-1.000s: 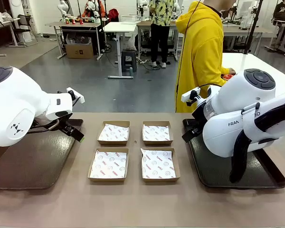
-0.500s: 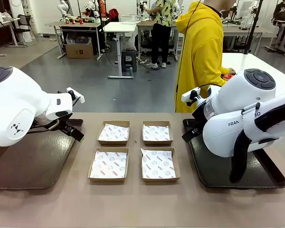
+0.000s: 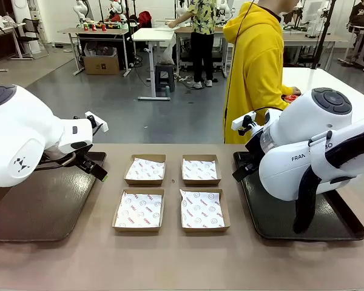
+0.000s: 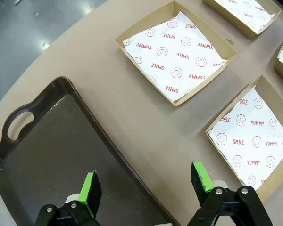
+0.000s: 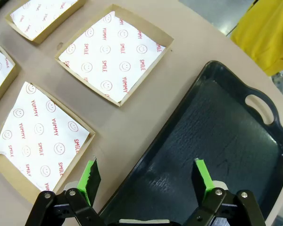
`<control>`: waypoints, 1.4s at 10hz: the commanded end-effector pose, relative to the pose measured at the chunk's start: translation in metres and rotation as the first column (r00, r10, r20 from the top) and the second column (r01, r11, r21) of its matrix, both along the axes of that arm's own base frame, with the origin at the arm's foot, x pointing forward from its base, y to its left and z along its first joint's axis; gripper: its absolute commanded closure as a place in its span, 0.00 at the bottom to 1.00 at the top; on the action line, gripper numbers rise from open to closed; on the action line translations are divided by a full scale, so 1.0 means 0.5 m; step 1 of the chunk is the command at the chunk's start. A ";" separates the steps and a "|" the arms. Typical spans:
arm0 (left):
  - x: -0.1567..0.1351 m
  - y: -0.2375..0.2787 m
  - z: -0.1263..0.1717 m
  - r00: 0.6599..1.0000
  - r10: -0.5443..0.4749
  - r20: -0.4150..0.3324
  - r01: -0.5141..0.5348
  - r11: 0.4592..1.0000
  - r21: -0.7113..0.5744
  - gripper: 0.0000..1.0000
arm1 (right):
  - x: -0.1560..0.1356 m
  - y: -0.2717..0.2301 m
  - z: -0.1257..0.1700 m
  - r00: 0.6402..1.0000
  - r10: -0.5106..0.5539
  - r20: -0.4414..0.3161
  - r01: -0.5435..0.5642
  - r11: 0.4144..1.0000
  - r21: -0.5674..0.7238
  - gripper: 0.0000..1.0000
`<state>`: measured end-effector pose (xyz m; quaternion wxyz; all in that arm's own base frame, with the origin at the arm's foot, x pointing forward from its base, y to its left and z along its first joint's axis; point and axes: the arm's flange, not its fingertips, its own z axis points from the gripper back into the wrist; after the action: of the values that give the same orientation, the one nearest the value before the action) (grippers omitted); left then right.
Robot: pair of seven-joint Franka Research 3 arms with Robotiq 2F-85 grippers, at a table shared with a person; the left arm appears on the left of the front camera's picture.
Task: Individually package the donuts and arrange them on the tray.
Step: Pick up one Paper togo box.
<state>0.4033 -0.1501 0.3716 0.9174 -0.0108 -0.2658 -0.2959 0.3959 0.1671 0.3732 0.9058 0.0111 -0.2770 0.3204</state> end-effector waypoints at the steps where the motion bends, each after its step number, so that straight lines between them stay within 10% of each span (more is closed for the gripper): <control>1: -0.049 0.013 0.026 0.999 -0.035 0.012 0.034 0.998 0.054 0.00 | -0.046 0.006 0.027 0.999 0.029 0.034 -0.027 0.999 -0.047 0.00; 8: -0.340 0.138 0.114 0.961 -0.225 -0.164 0.234 0.971 0.040 0.00 | -0.391 -0.091 0.147 0.994 0.066 -0.085 -0.069 0.997 -0.035 0.00; 9: -0.335 0.139 0.109 0.972 -0.196 -0.127 0.205 0.977 0.060 0.00 | -0.373 -0.101 0.138 0.999 0.035 -0.041 -0.039 0.996 -0.080 0.00; 10: -0.163 0.071 0.232 0.963 -0.208 -0.170 0.221 0.974 0.059 0.00 | -0.216 -0.010 0.273 0.992 0.077 -0.104 -0.086 0.993 -0.077 0.00; 14: -0.177 0.077 0.244 0.962 -0.207 -0.177 0.221 0.973 0.063 0.00 | -0.235 -0.019 0.290 0.992 0.070 -0.102 -0.079 0.994 -0.080 0.00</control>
<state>0.3180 -0.1139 0.4889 0.8994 -0.0261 -0.1687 -0.4024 0.2832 0.1596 0.5121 0.9066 -0.0007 -0.2118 0.3651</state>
